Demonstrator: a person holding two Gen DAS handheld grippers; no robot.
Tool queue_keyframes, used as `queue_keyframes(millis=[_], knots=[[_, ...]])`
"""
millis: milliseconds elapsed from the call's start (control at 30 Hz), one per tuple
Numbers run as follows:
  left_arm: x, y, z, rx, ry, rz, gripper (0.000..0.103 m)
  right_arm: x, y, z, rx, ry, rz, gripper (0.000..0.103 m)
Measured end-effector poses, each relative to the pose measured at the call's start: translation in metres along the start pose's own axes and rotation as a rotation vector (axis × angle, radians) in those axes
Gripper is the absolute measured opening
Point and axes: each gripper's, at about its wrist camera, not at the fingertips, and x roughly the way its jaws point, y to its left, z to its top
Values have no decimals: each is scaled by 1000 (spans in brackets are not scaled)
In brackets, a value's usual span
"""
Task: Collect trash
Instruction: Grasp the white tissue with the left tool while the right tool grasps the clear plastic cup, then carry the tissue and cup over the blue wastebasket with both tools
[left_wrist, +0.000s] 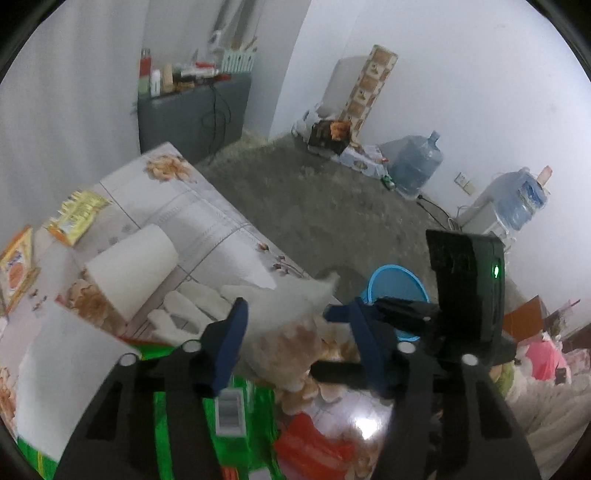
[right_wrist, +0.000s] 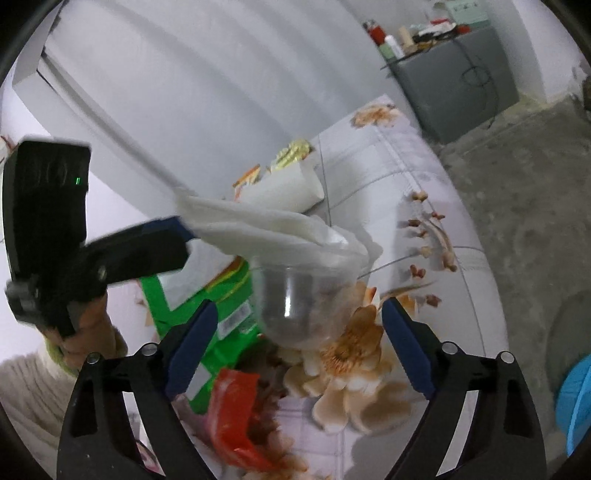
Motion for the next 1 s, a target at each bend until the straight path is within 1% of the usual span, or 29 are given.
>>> queue_keyframes(millis=[33, 67, 133, 200, 233, 267, 333, 400, 433, 600, 833, 1000], knots=[[4, 2, 4, -8, 7, -5, 47, 3, 0, 1, -4, 10, 4, 83], [8, 4, 7, -14, 18, -4, 41, 6, -4, 1, -7, 17, 3, 82], [15, 4, 11, -16, 35, -3, 34, 12, -6, 3, -17, 34, 0, 80], [21, 8, 12, -30, 55, -4, 22, 20, -11, 6, -15, 45, 1, 78], [25, 10, 13, -38, 61, -3, 20, 21, -12, 6, -10, 50, 16, 77], [27, 12, 14, -45, 64, -4, 15, 23, -13, 6, -8, 55, 24, 75], [31, 15, 15, -53, 71, -3, 9, 24, -13, 5, -6, 65, 42, 71], [32, 17, 16, -61, 75, -2, 6, 26, -12, 6, -5, 72, 62, 65], [32, 18, 16, -65, 74, -2, 6, 34, -15, 10, -4, 71, 58, 65], [19, 20, 23, -84, 28, 8, 5, 24, -13, 5, 22, 62, 63, 64], [-22, 12, 36, -98, -65, 33, 5, -10, -11, -5, 57, -3, 62, 63], [-49, -7, 41, -95, -122, 14, 5, -47, -10, -17, 92, -77, 66, 63]])
